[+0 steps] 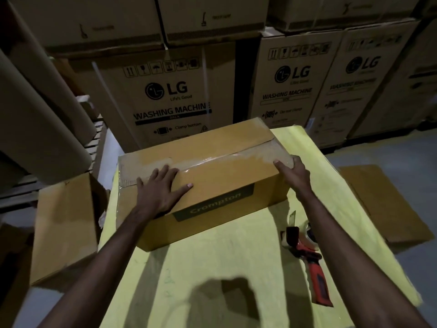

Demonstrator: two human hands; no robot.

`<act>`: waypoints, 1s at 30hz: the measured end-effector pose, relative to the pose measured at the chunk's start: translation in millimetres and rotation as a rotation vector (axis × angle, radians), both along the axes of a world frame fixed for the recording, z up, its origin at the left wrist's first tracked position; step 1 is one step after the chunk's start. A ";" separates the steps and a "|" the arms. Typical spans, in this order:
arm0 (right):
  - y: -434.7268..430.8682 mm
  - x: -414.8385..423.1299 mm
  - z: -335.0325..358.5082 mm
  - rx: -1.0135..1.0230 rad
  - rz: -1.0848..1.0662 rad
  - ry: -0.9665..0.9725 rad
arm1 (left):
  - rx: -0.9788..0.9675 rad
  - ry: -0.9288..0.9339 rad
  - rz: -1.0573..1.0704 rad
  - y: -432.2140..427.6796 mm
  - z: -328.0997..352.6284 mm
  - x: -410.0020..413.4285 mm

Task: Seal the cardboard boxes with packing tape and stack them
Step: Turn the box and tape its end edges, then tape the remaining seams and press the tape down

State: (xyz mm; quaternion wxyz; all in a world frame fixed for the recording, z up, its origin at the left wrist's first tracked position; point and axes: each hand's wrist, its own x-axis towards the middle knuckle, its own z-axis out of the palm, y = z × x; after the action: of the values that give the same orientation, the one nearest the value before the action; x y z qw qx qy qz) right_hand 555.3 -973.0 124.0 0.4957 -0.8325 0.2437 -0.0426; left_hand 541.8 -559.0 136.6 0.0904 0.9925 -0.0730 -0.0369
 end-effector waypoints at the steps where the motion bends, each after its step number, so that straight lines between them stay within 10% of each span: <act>1: 1.3 0.6 -0.6 0.000 -0.006 -0.004 | -0.011 -0.006 0.044 5.5 2.3 -0.5; 8: 3.9 -2.9 -4.0 -0.096 -0.045 -0.034 | -0.042 -0.050 0.467 69.1 -6.0 -43.0; 15: 17.5 -15.3 5.6 -0.055 -0.102 -0.055 | -0.678 -0.281 0.707 63.0 -35.5 -91.2; 30: 164.4 -248.9 -11.8 0.225 -0.057 -0.080 | -0.244 -0.186 0.702 95.2 -21.0 -8.0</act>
State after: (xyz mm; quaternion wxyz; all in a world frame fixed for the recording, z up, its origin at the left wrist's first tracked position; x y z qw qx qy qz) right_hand 306.4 -808.5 112.2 0.5939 -0.7620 0.2505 -0.0623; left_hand 533.8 -463.8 115.6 0.2081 0.9381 0.2597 0.0956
